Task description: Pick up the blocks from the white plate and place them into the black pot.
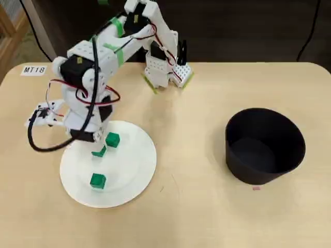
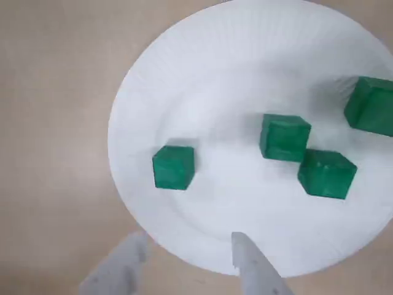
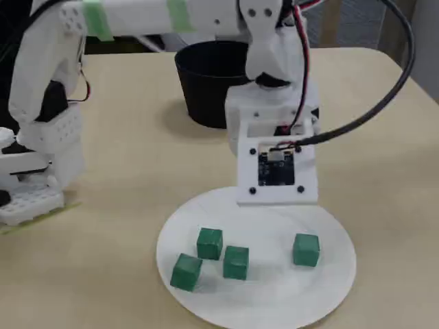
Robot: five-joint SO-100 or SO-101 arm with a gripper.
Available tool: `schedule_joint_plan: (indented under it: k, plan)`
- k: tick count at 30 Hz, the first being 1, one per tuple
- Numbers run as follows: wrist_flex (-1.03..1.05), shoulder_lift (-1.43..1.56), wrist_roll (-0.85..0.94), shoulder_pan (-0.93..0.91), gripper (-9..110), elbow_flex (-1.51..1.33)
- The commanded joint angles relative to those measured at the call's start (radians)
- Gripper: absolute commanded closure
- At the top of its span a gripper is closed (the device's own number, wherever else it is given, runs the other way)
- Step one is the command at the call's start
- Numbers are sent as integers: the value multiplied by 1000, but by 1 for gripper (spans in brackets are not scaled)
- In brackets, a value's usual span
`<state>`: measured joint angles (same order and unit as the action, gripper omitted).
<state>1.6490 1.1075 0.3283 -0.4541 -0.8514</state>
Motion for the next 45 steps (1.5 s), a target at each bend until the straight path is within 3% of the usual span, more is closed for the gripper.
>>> schedule_joint_plan:
  k: [1, 11, 21, 45]
  plan:
    - [-3, -5, -38, -5, 75, 55]
    - [-5, -141, -77, 11, 64, 144]
    - [-5, -284, -95, 20, 66, 319]
    - [0, -425, -92, 26, 67, 448]
